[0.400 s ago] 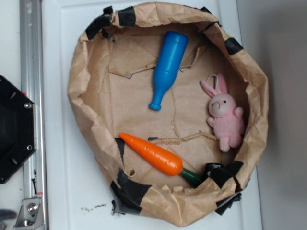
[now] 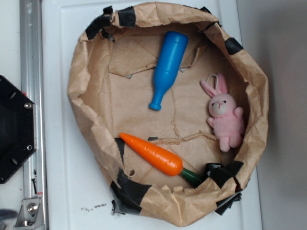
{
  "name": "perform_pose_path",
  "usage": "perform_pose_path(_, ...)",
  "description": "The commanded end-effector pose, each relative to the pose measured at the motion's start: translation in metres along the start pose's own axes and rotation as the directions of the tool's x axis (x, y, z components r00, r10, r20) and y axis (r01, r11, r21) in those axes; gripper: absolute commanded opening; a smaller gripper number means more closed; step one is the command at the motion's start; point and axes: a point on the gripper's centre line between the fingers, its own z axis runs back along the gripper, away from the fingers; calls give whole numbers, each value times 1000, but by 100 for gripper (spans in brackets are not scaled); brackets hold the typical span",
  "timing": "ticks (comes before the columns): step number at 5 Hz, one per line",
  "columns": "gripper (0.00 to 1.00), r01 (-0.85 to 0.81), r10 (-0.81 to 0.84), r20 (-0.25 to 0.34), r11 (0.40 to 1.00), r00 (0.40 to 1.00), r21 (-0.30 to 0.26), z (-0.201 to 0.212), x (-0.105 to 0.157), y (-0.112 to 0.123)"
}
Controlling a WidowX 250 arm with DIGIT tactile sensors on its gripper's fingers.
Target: Grab the blue bottle.
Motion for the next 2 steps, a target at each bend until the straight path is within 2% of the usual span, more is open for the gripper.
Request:
perform_pose_path(1, 100, -399, 403, 61, 914, 913, -69, -16, 74, 49)
perform_pose_path(2, 100, -590, 586, 191, 806, 787, -44, -37, 90, 53)
